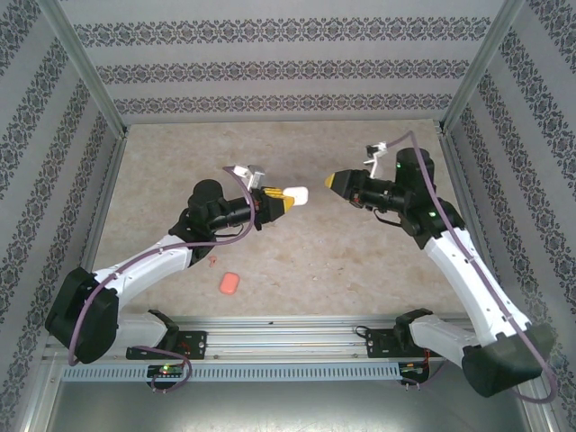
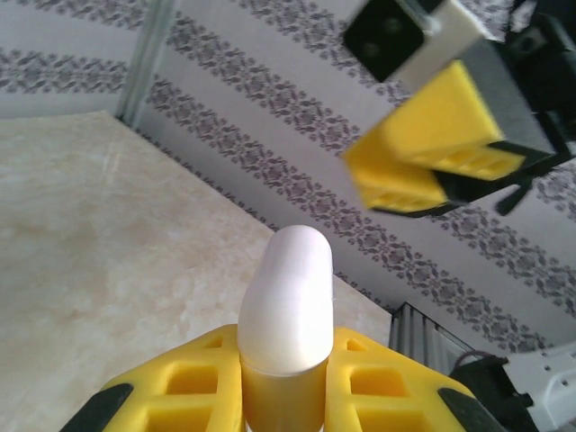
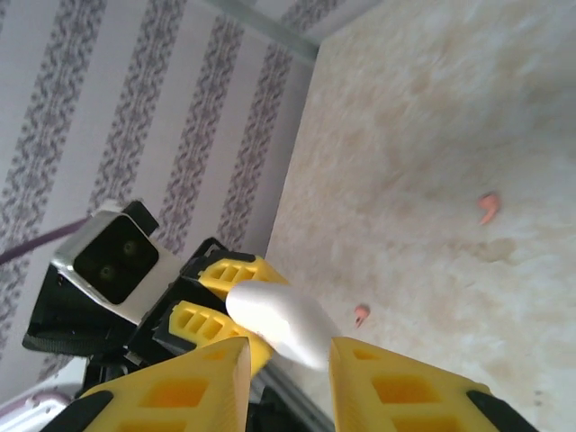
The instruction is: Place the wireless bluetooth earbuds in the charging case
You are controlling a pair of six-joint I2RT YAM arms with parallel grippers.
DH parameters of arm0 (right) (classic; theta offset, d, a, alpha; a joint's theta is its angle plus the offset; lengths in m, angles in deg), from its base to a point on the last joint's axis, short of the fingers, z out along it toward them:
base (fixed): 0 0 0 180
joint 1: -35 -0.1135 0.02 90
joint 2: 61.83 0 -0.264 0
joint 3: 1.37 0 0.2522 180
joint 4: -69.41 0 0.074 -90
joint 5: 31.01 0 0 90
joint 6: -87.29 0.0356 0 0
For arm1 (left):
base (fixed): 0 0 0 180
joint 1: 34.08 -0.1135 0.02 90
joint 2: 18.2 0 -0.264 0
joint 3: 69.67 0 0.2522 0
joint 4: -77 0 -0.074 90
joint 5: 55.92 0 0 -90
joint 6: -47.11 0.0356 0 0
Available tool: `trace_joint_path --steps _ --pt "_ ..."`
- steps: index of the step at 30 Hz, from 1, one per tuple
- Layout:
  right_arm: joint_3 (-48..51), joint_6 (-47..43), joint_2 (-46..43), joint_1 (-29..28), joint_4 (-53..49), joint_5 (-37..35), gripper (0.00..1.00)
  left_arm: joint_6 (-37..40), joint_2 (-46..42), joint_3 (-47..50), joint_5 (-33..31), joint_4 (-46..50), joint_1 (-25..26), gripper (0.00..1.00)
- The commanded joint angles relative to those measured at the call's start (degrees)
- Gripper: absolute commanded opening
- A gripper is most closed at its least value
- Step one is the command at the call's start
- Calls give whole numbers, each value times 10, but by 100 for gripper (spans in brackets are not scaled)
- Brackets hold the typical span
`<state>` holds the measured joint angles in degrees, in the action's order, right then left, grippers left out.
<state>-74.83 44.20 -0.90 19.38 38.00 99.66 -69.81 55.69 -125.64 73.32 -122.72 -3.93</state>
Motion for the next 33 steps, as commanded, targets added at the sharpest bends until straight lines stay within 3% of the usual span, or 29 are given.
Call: trace_joint_path --steps 1,11,17,24,33 --pt "26 -4 -25 28 -34 -43 31 -55 -6 23 -29 -5 -35 0" --pt "57 -12 -30 46 -85 -66 32 -71 29 22 -32 178 -169 0" --pt "69 -12 -22 37 -93 -74 33 -33 125 -49 4 295 -261 0" --pt "76 -25 3 -29 -121 -130 36 6 249 -114 1 319 -278 0" --pt "52 -22 85 -131 -113 -176 36 73 345 -182 -64 399 -278 2"
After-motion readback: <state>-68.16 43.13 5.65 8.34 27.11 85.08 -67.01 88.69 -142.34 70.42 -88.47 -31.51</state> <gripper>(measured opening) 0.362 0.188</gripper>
